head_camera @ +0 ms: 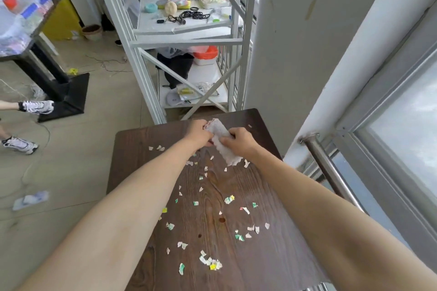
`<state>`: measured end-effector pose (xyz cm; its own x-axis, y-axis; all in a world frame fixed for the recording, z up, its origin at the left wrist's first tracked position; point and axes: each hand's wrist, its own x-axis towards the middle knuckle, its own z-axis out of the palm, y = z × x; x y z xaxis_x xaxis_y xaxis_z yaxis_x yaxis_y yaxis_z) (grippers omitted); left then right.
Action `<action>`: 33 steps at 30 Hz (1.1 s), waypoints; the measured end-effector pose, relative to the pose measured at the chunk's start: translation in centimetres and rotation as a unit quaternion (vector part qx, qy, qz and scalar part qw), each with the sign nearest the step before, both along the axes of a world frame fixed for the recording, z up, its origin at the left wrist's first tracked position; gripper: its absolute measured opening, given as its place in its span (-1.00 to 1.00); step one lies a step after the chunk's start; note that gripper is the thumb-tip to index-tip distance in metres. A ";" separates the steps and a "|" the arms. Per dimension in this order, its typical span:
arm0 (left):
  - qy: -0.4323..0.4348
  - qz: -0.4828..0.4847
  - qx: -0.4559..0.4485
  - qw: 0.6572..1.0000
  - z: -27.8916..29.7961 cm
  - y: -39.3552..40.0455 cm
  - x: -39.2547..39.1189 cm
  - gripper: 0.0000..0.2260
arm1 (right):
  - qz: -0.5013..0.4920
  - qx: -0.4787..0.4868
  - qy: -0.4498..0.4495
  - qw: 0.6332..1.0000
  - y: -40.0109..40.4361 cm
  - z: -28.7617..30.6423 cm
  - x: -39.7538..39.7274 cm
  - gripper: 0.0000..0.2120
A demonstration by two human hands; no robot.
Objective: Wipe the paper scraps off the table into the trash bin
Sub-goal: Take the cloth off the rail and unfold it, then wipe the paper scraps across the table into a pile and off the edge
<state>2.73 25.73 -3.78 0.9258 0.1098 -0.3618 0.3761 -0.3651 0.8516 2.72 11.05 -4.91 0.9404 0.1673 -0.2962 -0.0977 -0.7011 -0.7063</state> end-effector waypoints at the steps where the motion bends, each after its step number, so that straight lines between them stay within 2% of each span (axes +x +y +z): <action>1: 0.008 0.004 0.003 1.000 -1.0 0.3 -0.1 -0.80 | 0.008 0.003 0.004 1.000 0.2 -0.9 0.0 -0.75; 5: 0.035 0.010 -0.006 0.999 -4.0 1.3 -0.7 -0.81 | -0.006 -0.012 -0.004 1.000 0.6 -4.1 0.4 -0.81; 7: 0.034 0.011 0.003 0.999 -5.3 2.1 -0.8 -0.75 | -0.031 -0.019 -0.017 0.999 0.6 -5.2 0.8 -0.88; 13: -0.014 -0.033 0.119 0.992 -8.2 3.6 0.0 -0.71 | -0.082 -0.105 -0.092 0.987 -0.2 -6.9 3.3 -0.82; 19: -0.105 -0.089 0.253 0.958 -10.3 5.0 1.0 -0.70 | -0.104 -0.269 -0.182 0.940 -3.0 -6.6 7.9 -0.77; 22: -0.144 -0.059 0.293 0.943 -11.5 7.4 0.9 -0.70 | -0.067 -0.352 -0.208 0.910 -3.8 -7.5 10.1 -0.76; 25: -0.156 -0.004 0.319 0.935 -12.6 10.4 0.4 -0.71 | -0.036 -0.385 -0.202 0.900 -4.3 -9.0 11.9 -0.74; 30: -0.120 0.082 0.366 0.919 -14.6 15.6 -1.1 -0.71 | -0.011 -0.373 -0.177 0.911 -4.2 -11.4 12.7 -0.61; 33: -0.090 0.104 0.383 0.913 -15.3 17.2 -2.3 -0.69 | -0.039 -0.382 -0.163 0.909 -2.8 -12.5 12.2 -0.64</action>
